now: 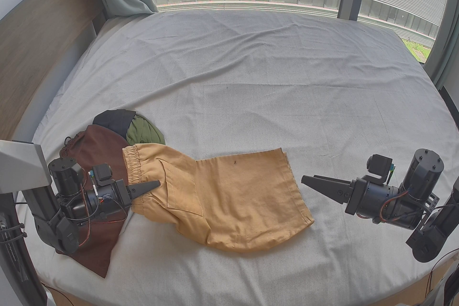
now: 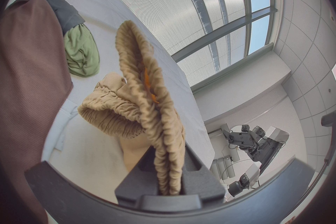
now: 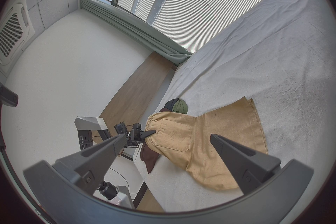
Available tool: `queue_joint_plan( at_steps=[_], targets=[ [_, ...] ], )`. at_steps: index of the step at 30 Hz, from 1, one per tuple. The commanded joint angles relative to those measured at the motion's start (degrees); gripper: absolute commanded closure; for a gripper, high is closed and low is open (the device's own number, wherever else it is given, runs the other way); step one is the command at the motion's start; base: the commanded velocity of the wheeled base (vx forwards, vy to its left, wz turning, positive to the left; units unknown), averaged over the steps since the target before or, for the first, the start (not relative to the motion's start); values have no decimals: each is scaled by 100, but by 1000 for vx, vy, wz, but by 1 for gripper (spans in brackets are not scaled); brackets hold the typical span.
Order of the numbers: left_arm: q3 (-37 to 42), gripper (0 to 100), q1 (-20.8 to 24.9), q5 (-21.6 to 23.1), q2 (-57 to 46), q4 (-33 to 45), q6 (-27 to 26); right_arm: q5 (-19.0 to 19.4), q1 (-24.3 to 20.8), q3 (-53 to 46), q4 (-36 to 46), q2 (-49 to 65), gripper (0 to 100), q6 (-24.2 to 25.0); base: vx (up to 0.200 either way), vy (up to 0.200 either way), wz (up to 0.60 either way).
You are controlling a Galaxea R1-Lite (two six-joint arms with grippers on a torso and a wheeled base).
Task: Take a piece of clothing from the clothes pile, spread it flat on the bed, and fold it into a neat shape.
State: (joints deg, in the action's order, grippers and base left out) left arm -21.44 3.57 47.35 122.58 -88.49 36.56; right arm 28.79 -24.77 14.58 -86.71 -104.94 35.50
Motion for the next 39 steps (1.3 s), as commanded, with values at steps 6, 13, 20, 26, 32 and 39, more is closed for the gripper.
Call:
queue_joint_plan(
  at_steps=[6,13,20,26,32,39],
  targets=[
    [-211,100,557,-129,38,-1,422,3,43,10,-4,17,0,1,0,0,0],
    [-440,100,838,-296,100,-1,616,3,16,1,-4,8,0,1,0,0,0],
    [-536,100,1111,-332,153,7,616,-5,7,1,-4,8,0,1,0,0,0],
    [-677,100,1234,-332,249,25,616,-5,16,1,-4,8,0,1,0,0,0],
    [-862,100,1427,-332,487,16,677,-5,-1,10,-4,0,0,1,0,0,0],
    [-1187,100,1708,-332,724,-10,1108,-5,25,19,-4,8,0,10,0,0,0]
  ],
)
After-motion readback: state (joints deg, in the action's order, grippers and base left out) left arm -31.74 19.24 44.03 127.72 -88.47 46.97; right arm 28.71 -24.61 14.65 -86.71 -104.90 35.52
